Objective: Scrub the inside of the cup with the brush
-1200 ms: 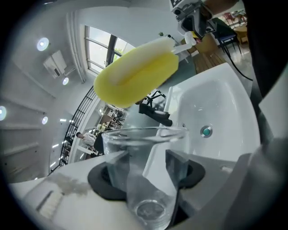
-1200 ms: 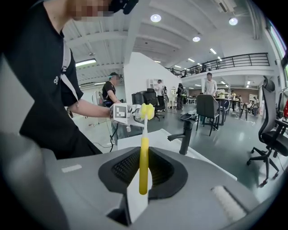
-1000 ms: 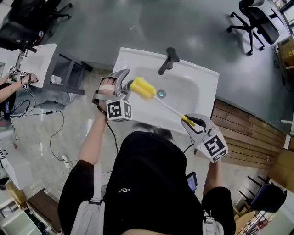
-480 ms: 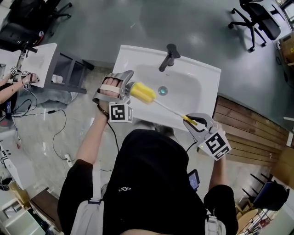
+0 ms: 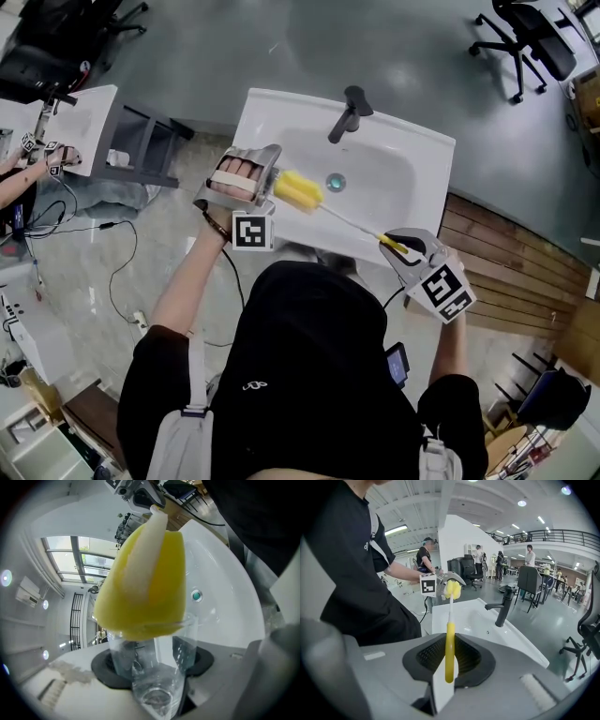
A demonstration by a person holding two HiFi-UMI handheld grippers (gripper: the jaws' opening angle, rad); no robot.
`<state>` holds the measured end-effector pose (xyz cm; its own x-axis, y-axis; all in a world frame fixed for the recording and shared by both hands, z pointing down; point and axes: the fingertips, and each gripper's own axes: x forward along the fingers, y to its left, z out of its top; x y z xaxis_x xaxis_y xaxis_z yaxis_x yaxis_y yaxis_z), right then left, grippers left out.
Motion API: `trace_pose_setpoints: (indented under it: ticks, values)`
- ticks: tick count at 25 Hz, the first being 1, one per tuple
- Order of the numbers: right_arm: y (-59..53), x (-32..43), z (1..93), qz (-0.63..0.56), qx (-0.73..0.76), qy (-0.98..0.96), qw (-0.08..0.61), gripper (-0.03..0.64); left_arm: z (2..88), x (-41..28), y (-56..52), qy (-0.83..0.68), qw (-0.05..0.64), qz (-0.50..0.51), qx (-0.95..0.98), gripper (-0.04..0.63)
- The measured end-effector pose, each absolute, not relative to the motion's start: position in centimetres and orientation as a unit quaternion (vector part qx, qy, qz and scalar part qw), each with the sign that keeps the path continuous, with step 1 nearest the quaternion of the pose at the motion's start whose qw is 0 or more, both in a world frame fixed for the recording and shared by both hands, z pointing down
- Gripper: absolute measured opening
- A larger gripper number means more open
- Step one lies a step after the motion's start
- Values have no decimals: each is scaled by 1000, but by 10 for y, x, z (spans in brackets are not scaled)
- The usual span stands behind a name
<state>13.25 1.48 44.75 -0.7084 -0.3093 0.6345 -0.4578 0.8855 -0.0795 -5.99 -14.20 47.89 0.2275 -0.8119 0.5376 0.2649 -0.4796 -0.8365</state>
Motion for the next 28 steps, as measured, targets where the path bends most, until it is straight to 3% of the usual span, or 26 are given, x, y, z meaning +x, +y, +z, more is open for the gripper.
trace_pose_setpoints:
  ticks: [16, 28]
  values:
    - [13, 132, 457, 106, 208, -900, 367, 52, 486, -62, -137, 209, 465, -605, -611, 273]
    - [-6, 112, 433, 95, 208, -914, 336, 52, 482, -33, -135, 198, 501, -592, -599, 273]
